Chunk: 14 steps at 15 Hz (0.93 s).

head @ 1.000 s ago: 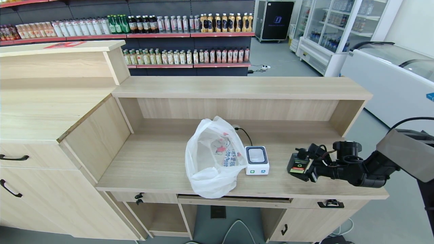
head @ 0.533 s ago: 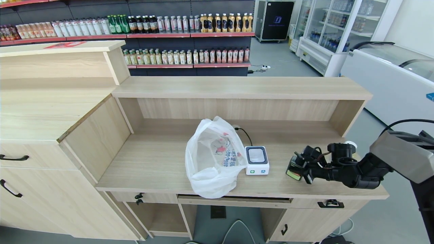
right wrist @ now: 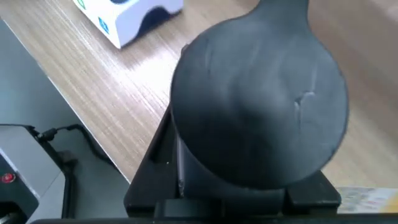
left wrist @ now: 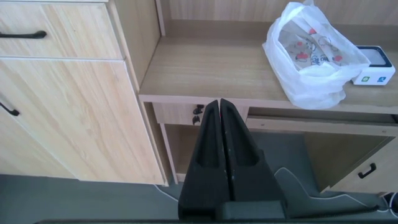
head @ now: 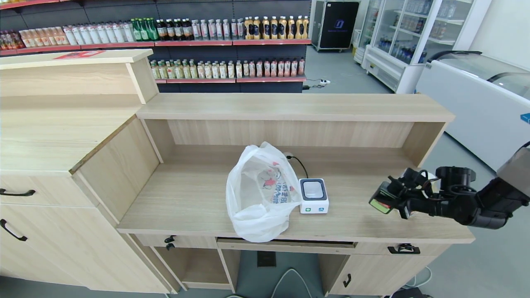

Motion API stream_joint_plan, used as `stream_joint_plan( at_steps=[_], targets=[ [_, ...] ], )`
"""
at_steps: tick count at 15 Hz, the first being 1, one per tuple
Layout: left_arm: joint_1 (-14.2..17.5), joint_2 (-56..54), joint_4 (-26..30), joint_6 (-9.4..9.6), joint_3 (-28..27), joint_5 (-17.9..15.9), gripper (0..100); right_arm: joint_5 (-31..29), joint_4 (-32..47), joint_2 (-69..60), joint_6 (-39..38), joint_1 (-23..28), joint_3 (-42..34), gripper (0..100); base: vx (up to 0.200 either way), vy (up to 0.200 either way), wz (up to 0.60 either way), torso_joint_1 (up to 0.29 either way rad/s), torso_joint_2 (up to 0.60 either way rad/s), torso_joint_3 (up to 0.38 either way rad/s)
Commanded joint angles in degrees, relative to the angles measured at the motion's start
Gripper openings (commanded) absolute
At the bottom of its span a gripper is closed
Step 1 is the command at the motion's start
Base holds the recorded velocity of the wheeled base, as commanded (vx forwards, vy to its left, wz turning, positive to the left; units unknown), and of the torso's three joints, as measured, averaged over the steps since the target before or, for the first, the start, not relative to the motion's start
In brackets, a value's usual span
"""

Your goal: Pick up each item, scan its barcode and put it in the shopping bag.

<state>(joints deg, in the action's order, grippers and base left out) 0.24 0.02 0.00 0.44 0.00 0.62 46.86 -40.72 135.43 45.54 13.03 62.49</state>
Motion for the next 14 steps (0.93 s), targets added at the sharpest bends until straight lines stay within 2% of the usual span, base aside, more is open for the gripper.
stream_joint_plan(
  at_steps=[1, 3, 6, 7, 8, 9, 10, 11, 12, 14],
  targets=[
    [0.02, -0.02, 0.00, 0.00, 0.00, 0.08, 0, 3.24, 0.11, -11.15, -0.90, 3.14, -2.90, 0, 0.000, 0.000, 0.00, 0.000, 0.00, 0.000],
    [0.02, -0.02, 0.00, 0.00, 0.00, -0.01, 0, 6.14, 0.20, -18.79, -3.88, 4.63, -5.62, 0, 0.000, 0.000, 0.00, 0.000, 0.00, 0.000],
    [0.02, -0.02, 0.00, 0.00, 0.00, -0.01, 0, 6.49, 0.99, -33.21, -7.93, 5.16, -9.67, 0, 0.000, 0.000, 0.00, 0.000, 0.00, 0.000],
    [0.02, -0.02, 0.00, 0.00, 0.00, -0.01, 0, 6.75, -0.15, -37.16, -3.00, 6.48, -12.65, 0, 0.000, 0.000, 0.00, 0.000, 0.00, 0.000],
    [0.02, -0.02, 0.00, 0.00, 0.00, -0.01, 0, 7.46, -0.33, -40.94, 6.49, 9.29, -15.91, 0, 0.000, 0.000, 0.00, 0.000, 0.00, 0.000],
    [0.02, -0.02, 0.00, 0.00, 0.00, -0.01, 0, 11.94, -0.15, -45.34, 14.49, 12.46, -20.83, 0, 0.000, 0.000, 0.00, 0.000, 0.00, 0.000],
    [0.02, -0.02, 0.00, 0.00, 0.00, -0.01, 0, 18.27, 0.64, -48.85, 19.14, 14.92, -23.47, 0, 0.000, 0.000, 0.00, 0.000, 0.00, 0.000],
    [0.02, -0.02, 0.00, 0.00, 0.00, -0.01, 0, 20.11, 3.36, -51.67, 25.82, 15.27, -24.34, 0, 0.000, 0.000, 0.00, 0.000, 0.00, 0.000],
    [0.02, -0.02, 0.00, 0.00, 0.00, -0.01, 0, 20.38, 7.93, -54.30, 36.28, 15.01, -24.34, 0, 0.000, 0.000, 0.00, 0.000, 0.00, 0.000],
    [0.02, -0.02, 0.00, 0.00, 0.00, -0.01, 0, 20.11, 15.05, -58.87, 52.01, 13.60, -24.17, 0, 0.000, 0.000, 0.00, 0.000, 0.00, 0.000]
  ],
)
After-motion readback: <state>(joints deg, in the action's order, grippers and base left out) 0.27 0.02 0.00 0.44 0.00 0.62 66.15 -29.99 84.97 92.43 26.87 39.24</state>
